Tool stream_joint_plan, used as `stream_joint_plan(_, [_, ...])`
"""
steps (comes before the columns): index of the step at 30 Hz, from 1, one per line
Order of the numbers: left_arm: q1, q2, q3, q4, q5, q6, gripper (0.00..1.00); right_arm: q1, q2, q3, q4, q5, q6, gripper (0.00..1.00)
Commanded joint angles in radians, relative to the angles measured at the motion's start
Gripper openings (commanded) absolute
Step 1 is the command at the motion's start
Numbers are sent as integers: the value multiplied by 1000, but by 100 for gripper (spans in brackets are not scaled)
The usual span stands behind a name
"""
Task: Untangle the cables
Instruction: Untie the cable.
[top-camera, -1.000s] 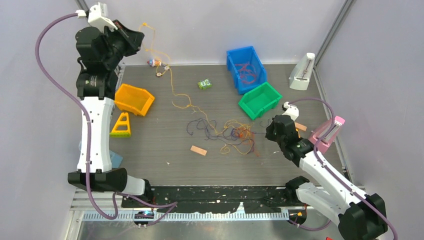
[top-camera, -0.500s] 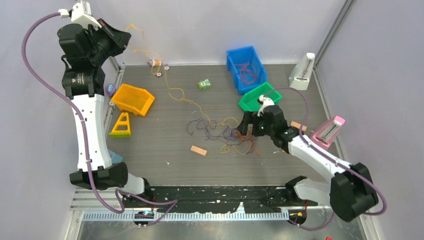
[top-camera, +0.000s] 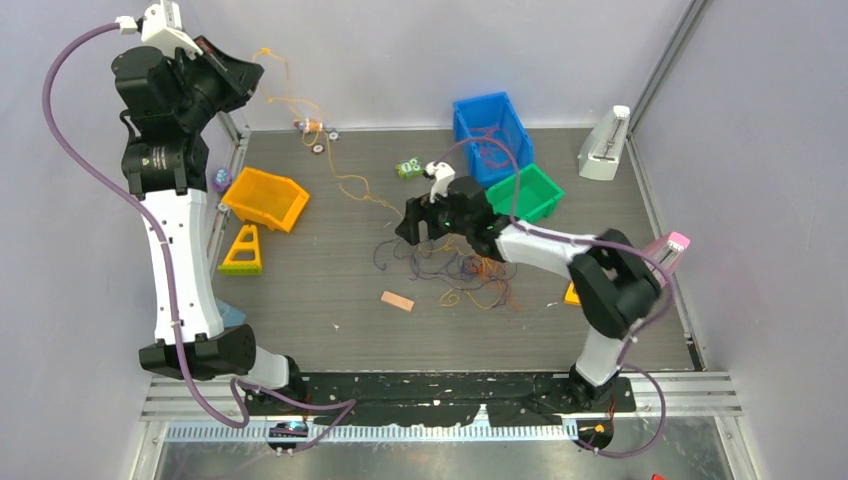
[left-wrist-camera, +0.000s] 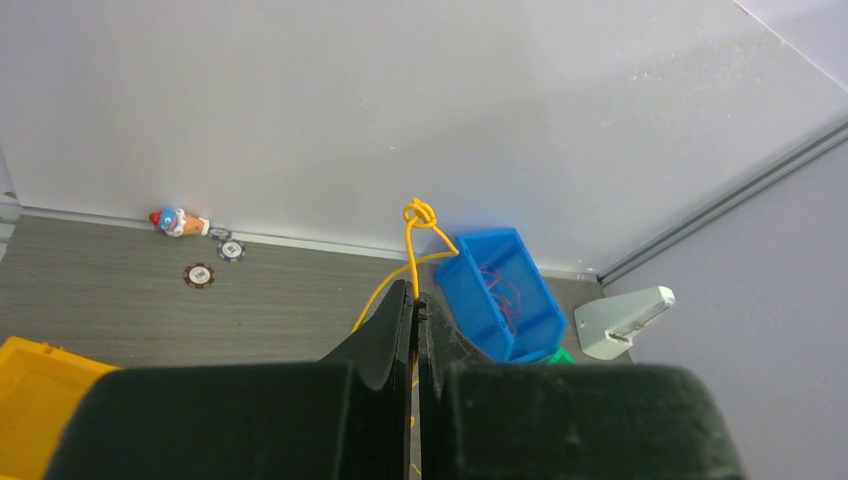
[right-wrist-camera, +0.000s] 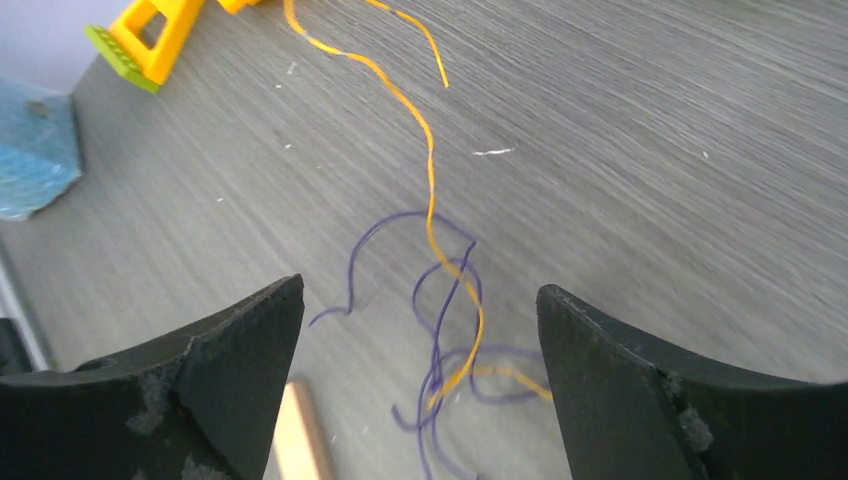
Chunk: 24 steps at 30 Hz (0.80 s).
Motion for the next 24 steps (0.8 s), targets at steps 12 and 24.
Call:
stream_joint_plan(12, [78,-99,-2,4,-162,10,0,-91,2,-198,80,132,207,5])
stream_joint_plan(24, [91,-151,-160,84,-182,10,0,-250,-196,-447,-22,194,224,5])
